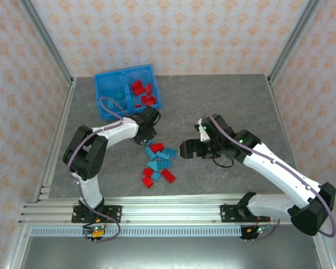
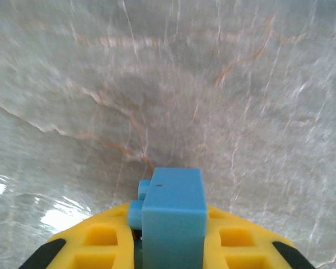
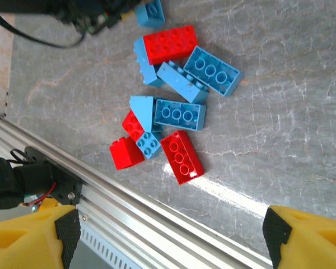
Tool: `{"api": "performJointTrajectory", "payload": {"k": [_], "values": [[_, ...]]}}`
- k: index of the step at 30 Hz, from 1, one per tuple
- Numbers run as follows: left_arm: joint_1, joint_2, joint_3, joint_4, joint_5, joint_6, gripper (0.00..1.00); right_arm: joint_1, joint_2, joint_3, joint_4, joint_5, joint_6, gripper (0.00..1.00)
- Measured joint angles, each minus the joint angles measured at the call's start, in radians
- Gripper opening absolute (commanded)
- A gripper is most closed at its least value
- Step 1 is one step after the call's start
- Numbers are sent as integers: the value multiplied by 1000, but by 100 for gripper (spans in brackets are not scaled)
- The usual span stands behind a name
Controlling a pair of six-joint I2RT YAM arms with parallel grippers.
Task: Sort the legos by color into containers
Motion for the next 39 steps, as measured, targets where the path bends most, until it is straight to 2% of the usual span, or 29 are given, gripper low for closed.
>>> {"api": "performJointTrajectory", "payload": {"k": [7, 11, 16, 19, 25, 27, 29, 32, 36, 39], "values": [[64, -122, 132, -95, -208, 198, 10, 14, 8, 0, -5, 13, 26, 86], [159, -210, 203, -93, -305, 297, 10, 16, 10, 0, -2, 24, 51, 86], [275, -117, 354, -67, -364, 397, 10, 34, 19, 0, 12, 33, 81, 86], [324, 16, 458, -51, -344, 439, 11, 48, 17, 2, 11, 46, 98, 86], [408, 311, 665, -52, -220, 466, 16, 61, -36, 8, 9, 74, 134, 86], [430, 381, 712, -55, -177, 467, 21, 64, -62, 12, 3, 85, 145, 86], [445, 412, 727, -61, -148, 468, 34, 69, -82, 13, 3, 96, 158, 86], [457, 419, 732, -72, -122, 467, 43, 77, -96, 13, 3, 104, 174, 86], [456, 404, 734, -73, -82, 464, 48, 81, -95, 13, 4, 107, 182, 86], [454, 325, 669, -70, -48, 457, 48, 81, -69, 14, 15, 106, 181, 86]]}}
